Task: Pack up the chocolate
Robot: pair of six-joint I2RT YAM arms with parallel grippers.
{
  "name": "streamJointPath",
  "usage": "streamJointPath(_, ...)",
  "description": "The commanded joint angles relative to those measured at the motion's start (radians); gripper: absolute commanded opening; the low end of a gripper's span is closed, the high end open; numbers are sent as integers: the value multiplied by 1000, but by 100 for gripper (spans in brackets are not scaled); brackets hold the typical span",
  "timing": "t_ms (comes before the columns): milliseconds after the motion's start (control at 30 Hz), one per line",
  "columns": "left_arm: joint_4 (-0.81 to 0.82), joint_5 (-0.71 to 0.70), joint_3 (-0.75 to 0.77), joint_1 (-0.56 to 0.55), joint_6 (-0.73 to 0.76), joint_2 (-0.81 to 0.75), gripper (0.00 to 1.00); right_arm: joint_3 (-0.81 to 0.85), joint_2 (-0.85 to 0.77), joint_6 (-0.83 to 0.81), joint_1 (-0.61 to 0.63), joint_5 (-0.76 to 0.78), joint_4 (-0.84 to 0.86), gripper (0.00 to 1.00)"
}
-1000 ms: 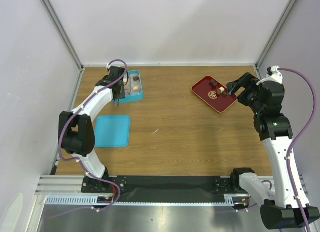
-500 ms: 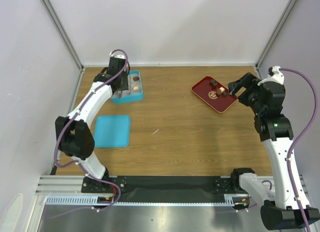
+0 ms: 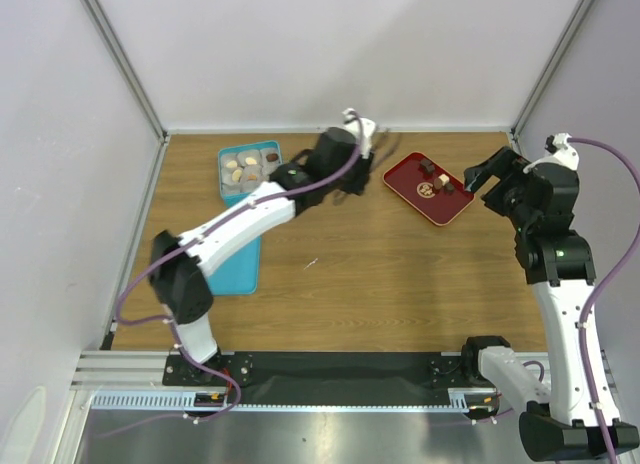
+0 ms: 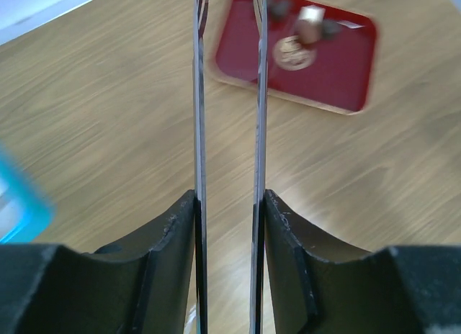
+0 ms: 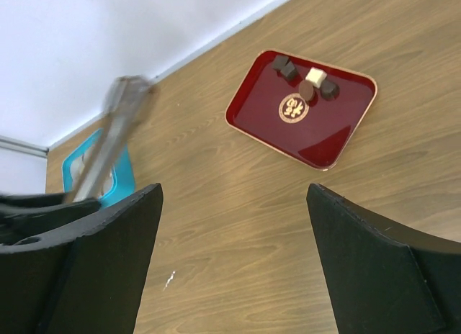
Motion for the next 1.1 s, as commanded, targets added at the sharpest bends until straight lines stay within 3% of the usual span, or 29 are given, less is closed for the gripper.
streamJointPath(0,102,-2,96,-80,9,114,45,57,-44,-29,-4,42,-20,88)
streamJointPath(167,144,-66,182,-158,-10,259,44,61,-90,-32,-7,56,-38,88)
streamJointPath(500,274,-124,185,-238,-13,419,45,104,-174,-25,-5,67,-43,88)
streamJointPath(1067,222,-161,420,-237,38,645,47,107,-179,-19,-5,46,-44,88)
